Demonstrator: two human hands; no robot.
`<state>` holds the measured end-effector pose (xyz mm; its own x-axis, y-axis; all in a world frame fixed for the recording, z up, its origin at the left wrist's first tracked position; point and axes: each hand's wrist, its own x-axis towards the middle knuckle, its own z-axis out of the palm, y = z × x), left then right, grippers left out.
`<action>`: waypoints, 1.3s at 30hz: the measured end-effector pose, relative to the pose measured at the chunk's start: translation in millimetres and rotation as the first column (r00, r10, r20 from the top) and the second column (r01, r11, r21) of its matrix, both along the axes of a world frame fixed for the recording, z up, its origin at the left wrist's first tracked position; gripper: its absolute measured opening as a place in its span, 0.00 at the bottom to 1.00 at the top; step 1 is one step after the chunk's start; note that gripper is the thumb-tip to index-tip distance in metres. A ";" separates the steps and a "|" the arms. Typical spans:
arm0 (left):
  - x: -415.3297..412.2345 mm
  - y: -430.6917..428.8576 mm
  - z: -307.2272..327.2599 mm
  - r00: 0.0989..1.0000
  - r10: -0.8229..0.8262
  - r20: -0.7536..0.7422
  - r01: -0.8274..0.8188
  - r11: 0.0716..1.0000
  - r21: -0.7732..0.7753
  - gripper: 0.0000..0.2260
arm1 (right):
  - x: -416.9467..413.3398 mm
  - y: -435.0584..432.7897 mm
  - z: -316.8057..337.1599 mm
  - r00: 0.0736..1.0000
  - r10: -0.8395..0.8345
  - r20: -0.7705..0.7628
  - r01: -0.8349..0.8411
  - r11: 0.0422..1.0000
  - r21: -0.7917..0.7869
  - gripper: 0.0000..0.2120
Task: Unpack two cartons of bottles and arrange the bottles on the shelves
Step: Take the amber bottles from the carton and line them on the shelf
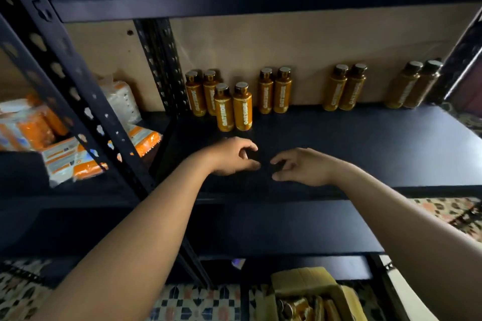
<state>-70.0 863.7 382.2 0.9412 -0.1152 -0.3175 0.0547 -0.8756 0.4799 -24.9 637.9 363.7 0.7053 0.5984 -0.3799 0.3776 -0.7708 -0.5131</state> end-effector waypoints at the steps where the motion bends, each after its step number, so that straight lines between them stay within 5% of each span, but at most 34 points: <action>1: -15.3 -10.7 -4.7 1.000 0.013 -0.004 -0.013 1.000 -0.015 0.27 | -14.3 -14.1 -6.4 1.000 -0.004 0.000 0.004 0.999 0.035 0.26; 6: -98.4 -73.9 -59.8 0.991 0.047 -0.127 -0.056 0.996 -0.063 0.27 | -84.8 -93.4 -73.9 0.997 0.002 -0.078 0.004 0.996 0.085 0.26; 17: -228.7 -237.1 -213.0 0.816 -0.002 -0.577 -0.036 0.998 -0.055 0.31 | -187.7 -233.4 -207.0 0.926 0.204 -0.318 -0.301 0.906 -0.297 0.31; 24: -215.3 -253.2 -276.0 0.886 0.074 -0.457 -0.141 0.983 -0.114 0.29 | -177.3 -241.1 -258.1 0.959 -0.066 -0.277 0.029 0.990 -0.137 0.23; 39: -244.6 -242.4 -671.3 0.718 0.080 -0.691 -0.191 0.978 -0.086 0.27 | -212.1 -231.9 -648.5 0.867 -0.079 -0.493 -0.051 0.968 -0.245 0.23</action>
<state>-314.6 621.3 -289.1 0.4859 -0.0988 -0.8684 0.5277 -0.7589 0.3816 -237.0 406.0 -284.8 0.3922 0.4332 -0.8115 0.1116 -0.8980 -0.4255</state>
